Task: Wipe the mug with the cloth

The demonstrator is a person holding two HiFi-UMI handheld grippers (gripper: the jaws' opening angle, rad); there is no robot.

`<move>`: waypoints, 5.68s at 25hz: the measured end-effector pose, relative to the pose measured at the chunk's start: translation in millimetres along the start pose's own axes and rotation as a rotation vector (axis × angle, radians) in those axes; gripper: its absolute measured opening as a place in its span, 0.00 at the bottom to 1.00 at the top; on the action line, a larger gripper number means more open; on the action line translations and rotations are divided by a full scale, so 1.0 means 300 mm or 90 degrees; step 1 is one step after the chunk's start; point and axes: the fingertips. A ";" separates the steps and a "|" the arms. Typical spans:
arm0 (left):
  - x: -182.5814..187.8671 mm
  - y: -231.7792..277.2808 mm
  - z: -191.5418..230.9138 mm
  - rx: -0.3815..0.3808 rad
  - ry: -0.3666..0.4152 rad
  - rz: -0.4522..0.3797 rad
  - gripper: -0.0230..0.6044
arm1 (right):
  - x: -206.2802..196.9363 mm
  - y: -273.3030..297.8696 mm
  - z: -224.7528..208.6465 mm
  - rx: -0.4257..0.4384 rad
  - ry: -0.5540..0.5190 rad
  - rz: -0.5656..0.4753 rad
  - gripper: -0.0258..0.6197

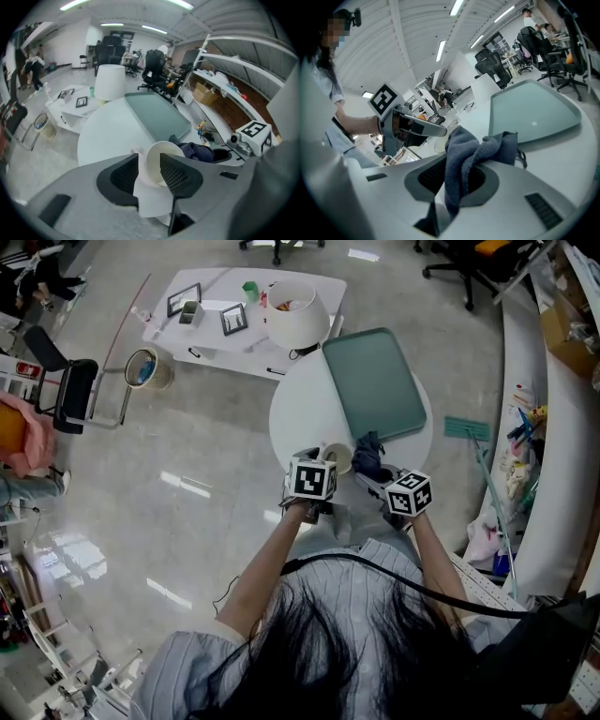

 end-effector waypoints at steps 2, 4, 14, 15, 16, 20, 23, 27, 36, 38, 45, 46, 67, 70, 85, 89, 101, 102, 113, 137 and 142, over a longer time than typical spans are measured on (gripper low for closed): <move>0.012 0.003 -0.021 -0.037 0.104 -0.011 0.24 | 0.000 0.002 0.002 -0.003 0.004 -0.004 0.16; 0.028 0.011 -0.032 -0.067 0.228 -0.017 0.24 | 0.001 0.005 0.002 -0.003 0.007 -0.006 0.16; 0.038 0.080 -0.062 -0.174 0.682 0.036 0.24 | 0.003 0.007 0.001 -0.005 0.013 -0.002 0.16; 0.031 0.087 -0.064 -0.183 0.702 0.046 0.24 | 0.003 0.008 0.002 -0.006 0.014 -0.003 0.16; 0.028 0.091 -0.070 -0.192 0.716 0.052 0.24 | 0.003 0.010 0.003 -0.007 0.016 -0.004 0.16; 0.029 0.101 -0.108 -0.217 0.758 0.060 0.22 | 0.004 0.010 0.005 -0.009 0.021 -0.008 0.16; 0.022 0.119 -0.126 -0.227 0.775 0.082 0.14 | 0.003 0.005 0.006 -0.010 0.024 -0.011 0.16; 0.019 0.128 -0.135 -0.232 0.752 0.105 0.11 | -0.005 0.007 0.010 -0.011 0.021 -0.009 0.16; 0.024 0.125 -0.098 -0.195 0.590 0.111 0.11 | -0.003 0.024 0.002 -0.015 0.021 -0.010 0.16; 0.027 0.123 -0.088 -0.182 0.546 0.110 0.11 | -0.001 0.025 0.001 -0.015 0.022 -0.011 0.16; 0.048 0.114 -0.029 -0.111 0.342 0.089 0.11 | 0.005 0.032 -0.002 -0.018 0.022 -0.010 0.16; 0.054 0.110 -0.012 -0.095 0.309 0.086 0.11 | 0.005 0.034 -0.002 -0.018 0.021 -0.009 0.16; -0.030 0.034 0.091 0.006 -0.343 0.096 0.11 | 0.013 0.061 -0.004 -0.034 0.045 -0.025 0.16; -0.053 0.025 0.086 -0.001 -0.405 0.098 0.11 | 0.015 0.059 -0.004 -0.037 0.051 -0.032 0.16; 0.125 -0.021 0.018 -0.075 0.248 0.038 0.11 | -0.012 0.057 0.022 -0.025 0.051 -0.025 0.16; 0.126 0.036 -0.023 -0.123 0.432 0.042 0.11 | -0.031 0.069 0.030 -0.020 0.056 -0.015 0.16; 0.084 0.121 -0.026 -0.167 0.681 0.118 0.11 | -0.036 0.088 0.040 -0.019 0.077 -0.025 0.16; 0.087 0.124 -0.028 -0.167 0.673 0.117 0.11 | -0.036 0.090 0.040 -0.019 0.077 -0.025 0.16; 0.072 0.131 -0.025 -0.141 0.451 0.108 0.11 | -0.041 0.091 0.043 -0.025 0.082 -0.031 0.16; 0.031 0.062 0.143 0.036 -0.137 0.094 0.11 | -0.038 0.112 0.078 -0.036 0.078 -0.047 0.16; 0.005 0.049 0.152 0.054 -0.258 0.086 0.11 | -0.031 0.085 0.069 -0.053 0.094 -0.074 0.16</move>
Point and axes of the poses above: the fingertips, and each gripper's own axes: y forward along the fingers, z to its left, x out of its top, and after that the axes turned 10 degrees about x, right-handed
